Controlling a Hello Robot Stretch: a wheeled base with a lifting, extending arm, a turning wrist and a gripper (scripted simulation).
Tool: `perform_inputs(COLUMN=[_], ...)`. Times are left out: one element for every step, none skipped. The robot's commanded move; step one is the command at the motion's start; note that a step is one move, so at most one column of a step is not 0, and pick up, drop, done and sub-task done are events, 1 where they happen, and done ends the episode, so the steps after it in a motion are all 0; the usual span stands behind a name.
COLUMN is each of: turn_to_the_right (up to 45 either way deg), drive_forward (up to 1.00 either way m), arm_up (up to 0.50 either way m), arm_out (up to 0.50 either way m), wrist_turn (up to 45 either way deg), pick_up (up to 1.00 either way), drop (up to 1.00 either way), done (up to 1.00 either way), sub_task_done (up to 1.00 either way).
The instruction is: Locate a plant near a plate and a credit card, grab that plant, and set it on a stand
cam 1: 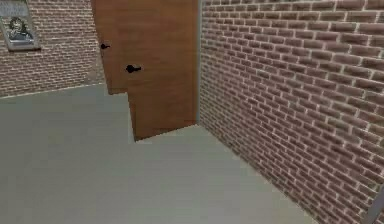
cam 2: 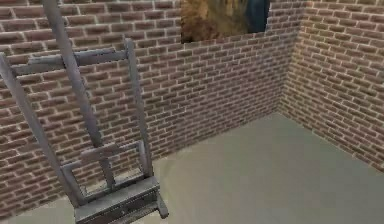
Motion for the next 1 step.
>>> perform_inputs(turn_to_the_right=[-33.0], drive_forward=[0.00], arm_up=[0.00], arm_out=[0.00], wrist_turn=[0.0], pick_up=[0.00], drop=[0.00], done=[0.00], sub_task_done=[0.00])
